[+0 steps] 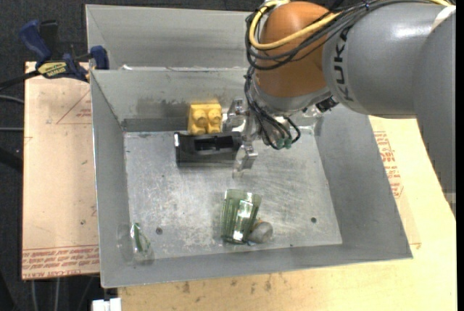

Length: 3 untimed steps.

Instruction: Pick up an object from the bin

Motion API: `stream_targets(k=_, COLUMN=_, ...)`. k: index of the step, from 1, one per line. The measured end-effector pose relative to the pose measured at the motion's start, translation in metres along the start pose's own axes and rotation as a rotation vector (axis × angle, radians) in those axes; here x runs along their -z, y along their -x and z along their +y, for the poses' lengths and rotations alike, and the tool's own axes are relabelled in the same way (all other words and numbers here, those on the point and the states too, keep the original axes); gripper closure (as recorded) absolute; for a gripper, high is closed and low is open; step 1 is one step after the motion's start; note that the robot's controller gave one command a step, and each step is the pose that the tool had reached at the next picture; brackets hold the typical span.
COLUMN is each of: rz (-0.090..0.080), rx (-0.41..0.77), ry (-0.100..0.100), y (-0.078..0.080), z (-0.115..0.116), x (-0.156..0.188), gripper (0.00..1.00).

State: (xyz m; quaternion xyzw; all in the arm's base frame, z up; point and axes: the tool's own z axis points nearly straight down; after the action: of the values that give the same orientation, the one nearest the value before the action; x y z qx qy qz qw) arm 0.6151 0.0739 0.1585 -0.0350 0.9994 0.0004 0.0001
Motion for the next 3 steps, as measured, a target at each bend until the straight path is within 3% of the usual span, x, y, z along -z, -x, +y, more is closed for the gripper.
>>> stream_targets(k=1, rz=-0.011, rx=-0.143, ry=0.002, y=0.009, z=0.011, x=-0.035, gripper=0.0)
stream_targets(k=2, rz=-0.035, rx=-0.249, ry=0.011, y=0.019, z=0.014, x=-0.048, gripper=0.0)
stream_targets(k=3, rz=-0.044, rx=-0.247, ry=0.012, y=0.021, z=0.015, x=-0.047, gripper=1.0)
